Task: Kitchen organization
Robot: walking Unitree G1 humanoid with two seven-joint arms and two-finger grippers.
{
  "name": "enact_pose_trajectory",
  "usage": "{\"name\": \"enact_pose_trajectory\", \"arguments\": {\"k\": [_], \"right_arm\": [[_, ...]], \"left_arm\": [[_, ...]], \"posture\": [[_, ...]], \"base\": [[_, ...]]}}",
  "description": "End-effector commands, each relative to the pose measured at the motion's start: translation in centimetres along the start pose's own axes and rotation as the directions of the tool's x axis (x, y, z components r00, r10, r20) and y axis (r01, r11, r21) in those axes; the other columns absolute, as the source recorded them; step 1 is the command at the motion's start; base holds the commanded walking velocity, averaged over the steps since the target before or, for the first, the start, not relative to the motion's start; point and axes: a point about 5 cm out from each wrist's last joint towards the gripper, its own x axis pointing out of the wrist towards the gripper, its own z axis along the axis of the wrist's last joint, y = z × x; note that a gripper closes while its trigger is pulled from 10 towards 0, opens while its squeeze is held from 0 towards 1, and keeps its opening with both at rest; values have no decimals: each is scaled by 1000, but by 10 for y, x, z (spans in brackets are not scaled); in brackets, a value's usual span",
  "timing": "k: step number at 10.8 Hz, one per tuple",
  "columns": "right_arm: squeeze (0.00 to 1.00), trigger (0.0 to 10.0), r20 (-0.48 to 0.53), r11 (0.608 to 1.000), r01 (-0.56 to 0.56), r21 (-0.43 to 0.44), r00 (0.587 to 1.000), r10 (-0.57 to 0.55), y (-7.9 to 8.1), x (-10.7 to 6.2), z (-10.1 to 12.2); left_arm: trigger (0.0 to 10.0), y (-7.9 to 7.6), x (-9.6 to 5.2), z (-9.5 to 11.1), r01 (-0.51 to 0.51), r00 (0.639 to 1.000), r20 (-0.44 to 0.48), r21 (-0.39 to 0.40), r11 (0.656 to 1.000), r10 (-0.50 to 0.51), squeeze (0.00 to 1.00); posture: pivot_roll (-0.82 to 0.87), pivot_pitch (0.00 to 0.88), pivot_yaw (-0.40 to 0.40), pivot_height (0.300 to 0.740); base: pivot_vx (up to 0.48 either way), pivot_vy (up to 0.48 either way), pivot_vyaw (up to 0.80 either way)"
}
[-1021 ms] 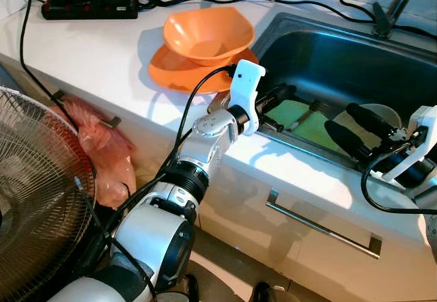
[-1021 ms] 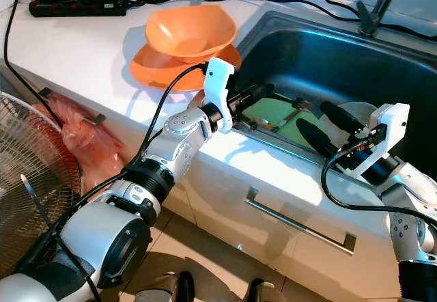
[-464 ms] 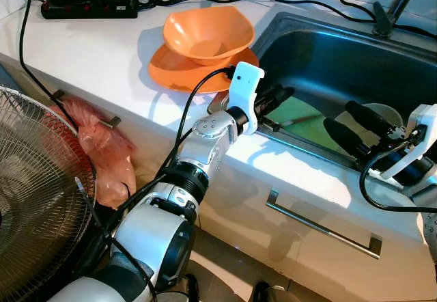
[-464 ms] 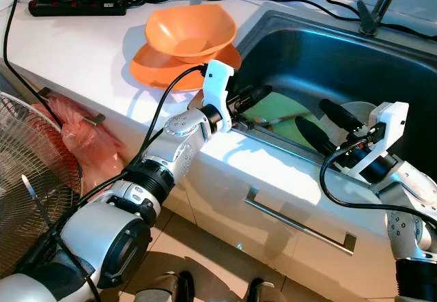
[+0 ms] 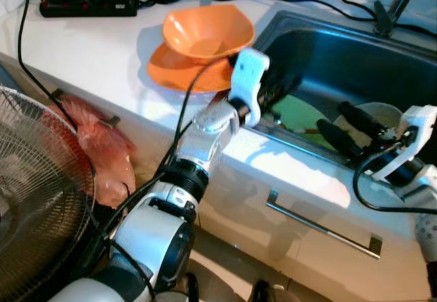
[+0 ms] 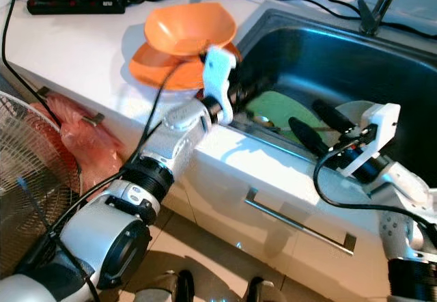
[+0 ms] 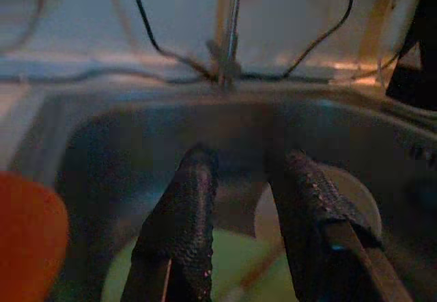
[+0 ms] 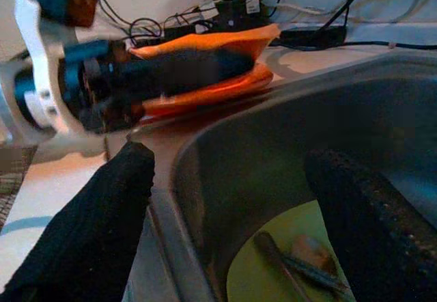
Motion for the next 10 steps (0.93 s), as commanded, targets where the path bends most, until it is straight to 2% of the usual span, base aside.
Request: {"name": "enact_pose_trajectory", "arguments": {"k": [1,2,3,4,5,6,7,8,9,10], "right_arm": [[0,10000,4,1000,-19,-8,1000,19,2,4,1],[0,10000,6,1000,-23,-4,1000,23,3,5,0],[0,10000,10,999,-32,2,999,32,3,9,-1],[0,10000,16,999,-41,8,999,41,4,11,-1],[0,10000,17,999,-42,9,999,42,4,12,-1],[0,10000,17,999,-44,10,999,43,4,13,-2],[0,10000,17,999,-47,13,999,46,4,15,-3],[0,10000,19,999,-51,16,999,51,4,16,-3],[0,10000,18,998,-54,17,998,54,5,17,-4],[0,10000,18,998,-58,18,998,57,5,17,-5]], "left_arm": [[10000,5,1,25,-17,997,74,49,999,14,0],[10000,9,0,40,-38,993,115,65,997,31,0],[10000,27,-8,77,-123,970,222,108,986,97,0],[10000,50,-22,106,-218,946,277,160,963,168,0],[10000,67,-33,118,-278,933,285,189,942,218,0],[10000,77,-43,125,-327,921,284,200,924,265,0],[10000,98,-59,133,-422,891,275,208,882,362,0],[10000,121,-76,136,-547,831,241,193,814,502,0],[10000,132,-84,132,-610,790,215,176,773,575,0],[10000,140,-87,123,-634,773,174,159,757,610,0]], "posture": [[13,181,15,740],[19,180,12,740],[27,180,11,740],[40,181,9,740],[46,182,8,740],[50,181,9,740],[58,183,8,740],[60,184,7,740],[62,181,9,740],[56,169,10,740]], "base": [[0,0,0],[0,0,0],[0,0,0],[0,0,0],[0,0,0],[0,0,0],[0,0,0],[0,0,0],[0,0,0],[0,0,0]]}}
